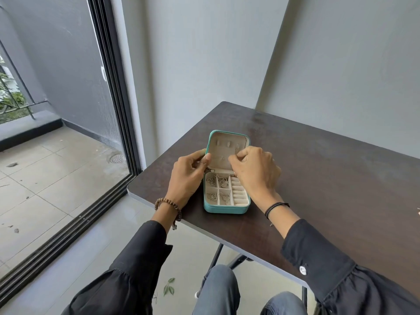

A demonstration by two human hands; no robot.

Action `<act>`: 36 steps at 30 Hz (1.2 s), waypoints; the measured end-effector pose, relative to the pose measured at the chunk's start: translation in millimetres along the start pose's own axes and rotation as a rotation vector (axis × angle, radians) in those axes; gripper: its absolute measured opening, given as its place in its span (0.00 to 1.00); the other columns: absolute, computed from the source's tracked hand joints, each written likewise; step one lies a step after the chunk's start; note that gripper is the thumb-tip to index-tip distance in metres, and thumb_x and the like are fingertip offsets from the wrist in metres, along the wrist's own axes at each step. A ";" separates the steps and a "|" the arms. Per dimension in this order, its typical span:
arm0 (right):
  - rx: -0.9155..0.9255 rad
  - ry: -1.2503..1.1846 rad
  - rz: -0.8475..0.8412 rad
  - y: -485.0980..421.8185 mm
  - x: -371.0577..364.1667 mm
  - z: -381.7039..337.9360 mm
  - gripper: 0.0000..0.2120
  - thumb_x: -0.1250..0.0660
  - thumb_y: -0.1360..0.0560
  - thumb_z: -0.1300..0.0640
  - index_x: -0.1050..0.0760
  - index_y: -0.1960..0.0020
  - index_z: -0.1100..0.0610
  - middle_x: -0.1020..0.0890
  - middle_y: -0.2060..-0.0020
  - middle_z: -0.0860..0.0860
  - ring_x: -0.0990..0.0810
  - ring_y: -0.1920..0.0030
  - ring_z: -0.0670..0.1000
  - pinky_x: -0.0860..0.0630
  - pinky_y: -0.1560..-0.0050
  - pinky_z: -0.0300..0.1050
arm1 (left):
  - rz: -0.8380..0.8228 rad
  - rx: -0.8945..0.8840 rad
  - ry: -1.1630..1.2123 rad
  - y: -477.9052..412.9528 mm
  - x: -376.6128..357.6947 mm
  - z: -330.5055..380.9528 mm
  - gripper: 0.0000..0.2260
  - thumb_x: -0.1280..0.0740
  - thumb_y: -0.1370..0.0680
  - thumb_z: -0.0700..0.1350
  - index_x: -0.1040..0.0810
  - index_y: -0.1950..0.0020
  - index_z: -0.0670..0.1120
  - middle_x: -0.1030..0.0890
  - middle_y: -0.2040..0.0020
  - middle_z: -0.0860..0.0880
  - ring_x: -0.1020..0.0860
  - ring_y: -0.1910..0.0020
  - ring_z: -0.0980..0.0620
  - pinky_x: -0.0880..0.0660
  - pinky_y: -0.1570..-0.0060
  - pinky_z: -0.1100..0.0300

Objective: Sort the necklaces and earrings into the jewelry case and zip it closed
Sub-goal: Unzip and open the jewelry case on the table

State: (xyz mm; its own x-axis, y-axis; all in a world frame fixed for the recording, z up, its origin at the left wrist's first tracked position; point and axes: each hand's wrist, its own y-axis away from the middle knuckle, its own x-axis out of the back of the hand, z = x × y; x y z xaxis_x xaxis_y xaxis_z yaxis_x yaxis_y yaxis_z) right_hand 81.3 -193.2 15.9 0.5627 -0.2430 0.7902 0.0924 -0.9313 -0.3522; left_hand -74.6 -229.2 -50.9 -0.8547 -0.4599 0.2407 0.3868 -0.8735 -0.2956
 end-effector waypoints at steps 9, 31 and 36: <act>0.101 0.033 0.134 -2.1 -1.3 5.3 0.12 0.34 0.24 0.45 0.17 0.49 0.51 0.13 0.61 0.54 0.16 0.55 0.62 0.25 0.59 0.49 | 0.011 0.013 -0.032 0.3 -1.5 0.9 0.13 0.36 0.20 0.60 0.16 0.44 0.56 0.13 0.57 0.56 0.15 0.55 0.52 0.18 0.51 0.44; 0.199 -0.421 0.130 -10.3 26.3 22.3 0.09 0.33 0.20 0.46 0.21 0.56 0.50 0.21 0.77 0.46 0.22 0.76 0.47 0.20 0.61 0.51 | 0.013 0.044 -0.078 6.1 0.8 12.7 0.13 0.36 0.18 0.58 0.16 0.43 0.53 0.13 0.55 0.57 0.16 0.53 0.58 0.19 0.47 0.49; 0.225 -0.561 0.056 3.1 47.1 24.7 0.08 0.31 0.20 0.51 0.20 0.55 0.54 0.22 0.78 0.49 0.25 0.79 0.48 0.26 0.63 0.41 | 0.022 0.040 -0.085 10.2 5.1 23.1 0.18 0.32 0.19 0.56 0.22 0.32 0.51 0.18 0.41 0.56 0.18 0.48 0.58 0.20 0.43 0.52</act>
State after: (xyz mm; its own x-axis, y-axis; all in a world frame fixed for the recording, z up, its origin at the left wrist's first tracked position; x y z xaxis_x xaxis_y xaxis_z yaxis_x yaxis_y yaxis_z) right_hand 128.3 -200.8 39.7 0.9132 -0.0530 0.4040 0.1872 -0.8262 -0.5314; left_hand -67.0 -244.1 -31.3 -0.8141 -0.4893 0.3127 0.4198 -0.8680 -0.2652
